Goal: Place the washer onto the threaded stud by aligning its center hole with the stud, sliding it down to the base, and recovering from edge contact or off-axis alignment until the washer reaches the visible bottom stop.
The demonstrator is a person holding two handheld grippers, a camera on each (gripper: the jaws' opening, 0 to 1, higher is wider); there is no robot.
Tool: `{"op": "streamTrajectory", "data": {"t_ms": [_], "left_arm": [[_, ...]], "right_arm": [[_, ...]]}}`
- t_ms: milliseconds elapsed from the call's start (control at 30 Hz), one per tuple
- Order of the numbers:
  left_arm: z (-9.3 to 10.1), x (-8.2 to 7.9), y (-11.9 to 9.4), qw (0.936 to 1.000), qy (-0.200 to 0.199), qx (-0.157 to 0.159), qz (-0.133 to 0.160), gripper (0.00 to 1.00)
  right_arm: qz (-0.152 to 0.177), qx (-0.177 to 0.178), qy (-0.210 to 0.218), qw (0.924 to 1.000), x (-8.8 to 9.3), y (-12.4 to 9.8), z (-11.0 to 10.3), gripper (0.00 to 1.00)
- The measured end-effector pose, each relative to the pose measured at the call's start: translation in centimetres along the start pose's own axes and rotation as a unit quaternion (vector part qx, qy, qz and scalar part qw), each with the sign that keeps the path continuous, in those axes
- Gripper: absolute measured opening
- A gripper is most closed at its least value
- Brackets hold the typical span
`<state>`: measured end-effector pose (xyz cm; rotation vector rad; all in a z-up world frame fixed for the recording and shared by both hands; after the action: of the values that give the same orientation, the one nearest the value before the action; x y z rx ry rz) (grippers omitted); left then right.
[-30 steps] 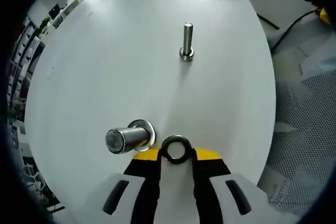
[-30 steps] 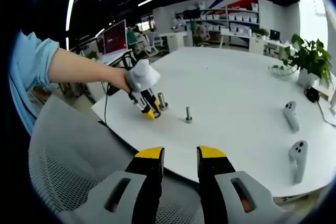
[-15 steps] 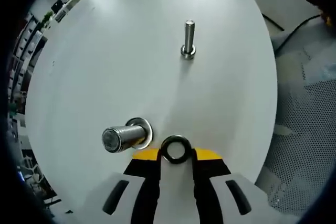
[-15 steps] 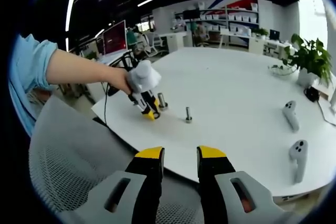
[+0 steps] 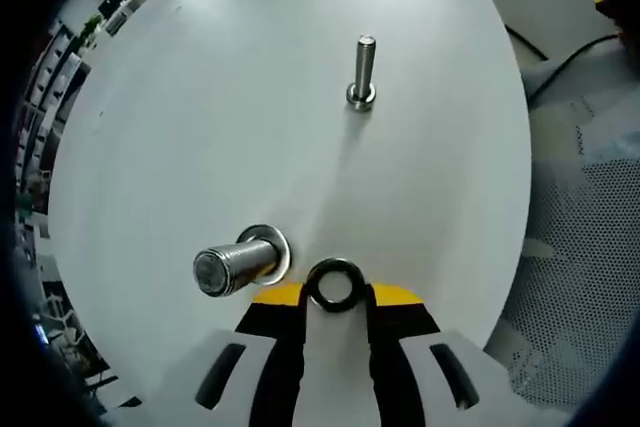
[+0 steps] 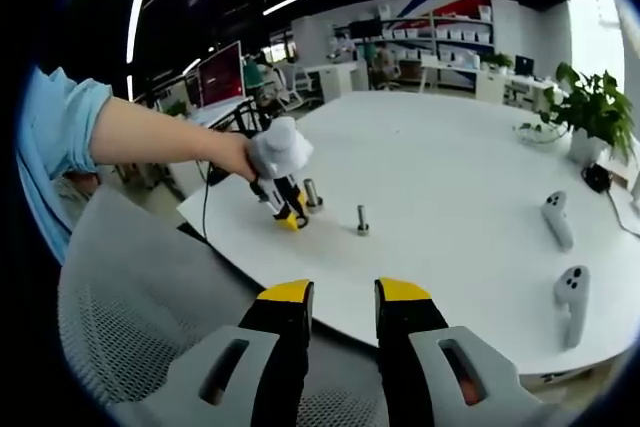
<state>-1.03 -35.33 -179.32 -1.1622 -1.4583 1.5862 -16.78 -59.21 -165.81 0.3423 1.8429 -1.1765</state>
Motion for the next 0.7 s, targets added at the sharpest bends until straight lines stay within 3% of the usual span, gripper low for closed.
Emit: {"op": "streamTrajectory", "data": {"t_ms": [333,700], "left_arm": [[-0.02,0.05,-0.02,1.0,-0.009,-0.001,0.002,0.2],[-0.21,0.5,-0.09,0.9989,-0.021,0.001,0.041,0.19]], "right_arm": [[-0.002,0.003,-0.002,1.0,-0.01,0.02,0.06,0.27],[0.003,0.005,0.001,1.0,-0.09,0.0,0.12,0.27]]}}
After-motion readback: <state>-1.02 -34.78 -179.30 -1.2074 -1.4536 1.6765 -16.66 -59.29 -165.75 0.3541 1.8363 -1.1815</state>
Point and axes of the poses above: the point that each gripper's makers call its tool centre point, and the gripper's own axes: y roughly forward along the fingers, z roughly to its right, x roughly out of its underside, the point moved 6 cm from there along -y, roughly backward along the fingers
